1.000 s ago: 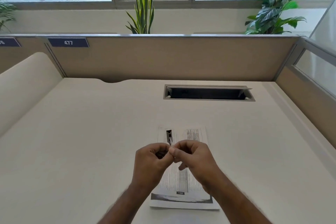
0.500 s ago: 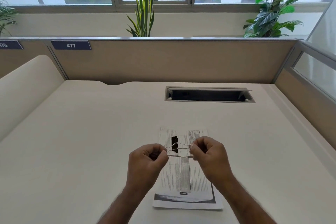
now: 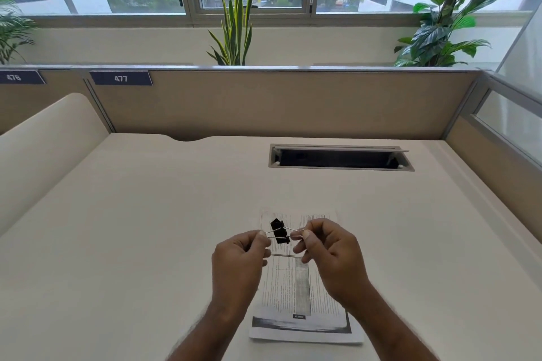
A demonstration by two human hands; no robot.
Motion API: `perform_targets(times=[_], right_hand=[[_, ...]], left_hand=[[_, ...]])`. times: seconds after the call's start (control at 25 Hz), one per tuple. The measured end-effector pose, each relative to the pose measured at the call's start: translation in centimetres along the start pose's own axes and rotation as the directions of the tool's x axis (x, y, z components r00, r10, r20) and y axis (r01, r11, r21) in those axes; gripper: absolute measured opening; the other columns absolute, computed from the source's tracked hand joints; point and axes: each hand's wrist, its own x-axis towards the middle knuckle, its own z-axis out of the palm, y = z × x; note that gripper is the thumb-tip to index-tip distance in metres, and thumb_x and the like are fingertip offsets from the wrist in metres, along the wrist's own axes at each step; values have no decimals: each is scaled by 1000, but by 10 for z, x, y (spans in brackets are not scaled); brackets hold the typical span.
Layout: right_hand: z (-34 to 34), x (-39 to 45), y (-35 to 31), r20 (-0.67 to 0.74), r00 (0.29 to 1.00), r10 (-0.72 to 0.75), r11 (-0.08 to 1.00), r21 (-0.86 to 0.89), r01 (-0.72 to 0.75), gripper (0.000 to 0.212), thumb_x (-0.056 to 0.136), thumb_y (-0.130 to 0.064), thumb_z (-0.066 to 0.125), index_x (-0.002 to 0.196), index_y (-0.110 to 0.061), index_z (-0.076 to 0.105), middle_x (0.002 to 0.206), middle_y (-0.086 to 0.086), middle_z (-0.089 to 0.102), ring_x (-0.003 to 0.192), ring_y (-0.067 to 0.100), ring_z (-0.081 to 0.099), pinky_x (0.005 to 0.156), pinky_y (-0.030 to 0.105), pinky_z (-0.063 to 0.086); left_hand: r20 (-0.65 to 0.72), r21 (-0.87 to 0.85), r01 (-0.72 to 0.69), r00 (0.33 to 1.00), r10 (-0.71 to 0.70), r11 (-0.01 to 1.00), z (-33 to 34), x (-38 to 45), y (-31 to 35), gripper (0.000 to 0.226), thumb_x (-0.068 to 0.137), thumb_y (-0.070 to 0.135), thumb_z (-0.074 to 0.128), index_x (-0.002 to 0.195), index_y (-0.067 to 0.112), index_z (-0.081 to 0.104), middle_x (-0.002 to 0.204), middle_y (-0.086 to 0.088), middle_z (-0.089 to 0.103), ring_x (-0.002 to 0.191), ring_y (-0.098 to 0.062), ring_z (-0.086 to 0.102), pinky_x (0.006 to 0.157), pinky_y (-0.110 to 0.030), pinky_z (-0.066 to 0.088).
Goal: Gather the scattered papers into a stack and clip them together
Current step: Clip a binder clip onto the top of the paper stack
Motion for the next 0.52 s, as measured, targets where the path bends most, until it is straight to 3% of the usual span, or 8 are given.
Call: perform_targets(times=[0.16,0.28,0.52], right_hand=[[11,-9,-4,66,986,-153,976,-148,162,9,91,-21,59,84,-23,66,78,-4,69,73,15,63,63,24,53],[15,-9,-2,90,972,-218,922,-306,236,10,92,-19,63,84,-24,68,79,-11,59,80,13,54,66,19,43],[8,-4,5,21,995,-93,978,-183,95,6,90,-19,69,85,-23,67,79,-6,64,72,15,61,64,28,53]], left_hand=[[168,-107,61,985,-42,992,9,-10,11,29,93,43,63,77,26,81,78,-1,79,75,-12,76,68,-24,61],[254,-189,115,965,-65,975,9,-5,13,22,92,32,69,89,14,80,84,-9,79,85,-21,76,78,-31,61],[378,-158,131,924,-63,979,3,0,-2,17,94,22,66,109,17,73,99,-3,79,99,-21,73,85,-29,57]])
